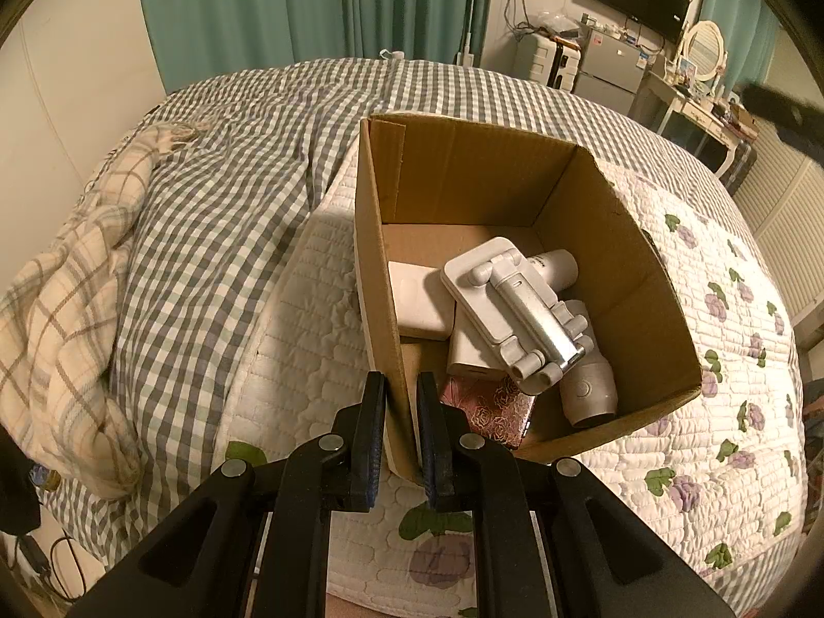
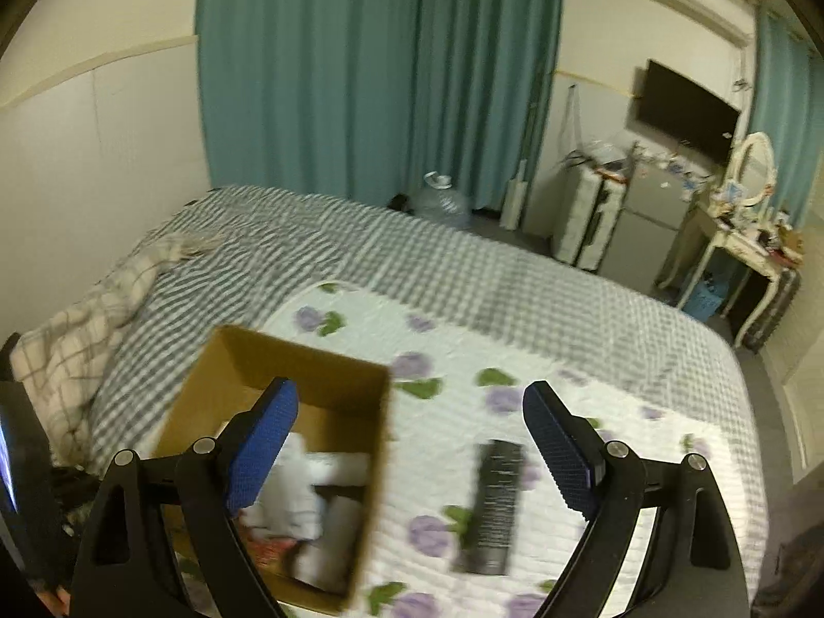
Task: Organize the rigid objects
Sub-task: 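Grasp the black TV remote with the right tool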
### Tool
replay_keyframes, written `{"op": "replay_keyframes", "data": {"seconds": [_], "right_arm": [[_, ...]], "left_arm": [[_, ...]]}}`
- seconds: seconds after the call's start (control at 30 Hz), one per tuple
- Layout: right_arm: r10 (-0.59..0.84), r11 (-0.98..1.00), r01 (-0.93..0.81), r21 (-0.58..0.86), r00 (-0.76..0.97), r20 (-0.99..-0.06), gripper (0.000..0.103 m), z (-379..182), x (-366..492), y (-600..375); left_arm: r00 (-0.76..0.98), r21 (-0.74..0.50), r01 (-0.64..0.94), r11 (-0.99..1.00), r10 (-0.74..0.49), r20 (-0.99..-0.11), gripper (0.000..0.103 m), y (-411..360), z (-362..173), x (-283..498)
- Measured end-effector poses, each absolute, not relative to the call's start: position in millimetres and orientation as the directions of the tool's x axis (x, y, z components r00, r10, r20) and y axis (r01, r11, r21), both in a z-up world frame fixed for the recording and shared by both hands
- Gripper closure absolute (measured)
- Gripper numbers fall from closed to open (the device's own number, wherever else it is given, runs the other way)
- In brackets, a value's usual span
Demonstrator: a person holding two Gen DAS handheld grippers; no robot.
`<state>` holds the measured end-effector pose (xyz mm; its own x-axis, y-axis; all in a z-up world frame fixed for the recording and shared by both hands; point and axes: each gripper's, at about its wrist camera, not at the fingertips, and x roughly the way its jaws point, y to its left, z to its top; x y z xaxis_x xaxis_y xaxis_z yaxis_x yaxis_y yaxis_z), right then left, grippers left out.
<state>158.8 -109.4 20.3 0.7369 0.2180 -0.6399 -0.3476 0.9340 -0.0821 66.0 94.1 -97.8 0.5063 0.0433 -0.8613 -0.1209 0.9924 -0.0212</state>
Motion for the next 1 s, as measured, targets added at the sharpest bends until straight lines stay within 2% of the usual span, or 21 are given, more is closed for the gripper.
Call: {"op": "replay_keyframes", "data": {"seconds": [0.17, 0.47, 0.63, 0.87, 1.0], "right_arm": [[0.158, 0.953, -0.290, -0.087, 0.721, -0.674, 0.014, -2.0, 163.0, -145.8], [0.103, 0.972, -0.229, -0.052, 0.614, -0.783, 0.014, -97.0, 179.0, -183.2], [0.091, 0.980, -0.198, -0.031, 0.579, -0.810, 0.014, -130.9, 187.6, -192.8], [0.105, 0.983, -0.186, 0.007, 0.523, -0.846, 0.031, -163.2, 201.9, -193.5], [0.103, 0.982, -0.189, 0.008, 0.499, -0.860, 0.035, -175.3, 208.3, -187.1]], "left_arm": [[0.504, -0.017, -0.124, 0.992, 0.049, -0.862, 0.091, 94.1, -97.2, 66.1], [0.502, -0.007, -0.125, 0.992, 0.057, -0.863, 0.091, 95.3, -97.7, 66.8], [0.501, 0.000, -0.127, 0.992, 0.064, -0.863, 0.091, 95.3, -98.7, 68.4], [0.501, 0.003, -0.127, 0.992, 0.067, -0.863, 0.091, 94.5, -99.1, 68.3], [0.501, 0.003, -0.127, 0.992, 0.067, -0.863, 0.091, 94.9, -99.1, 68.3]]}}
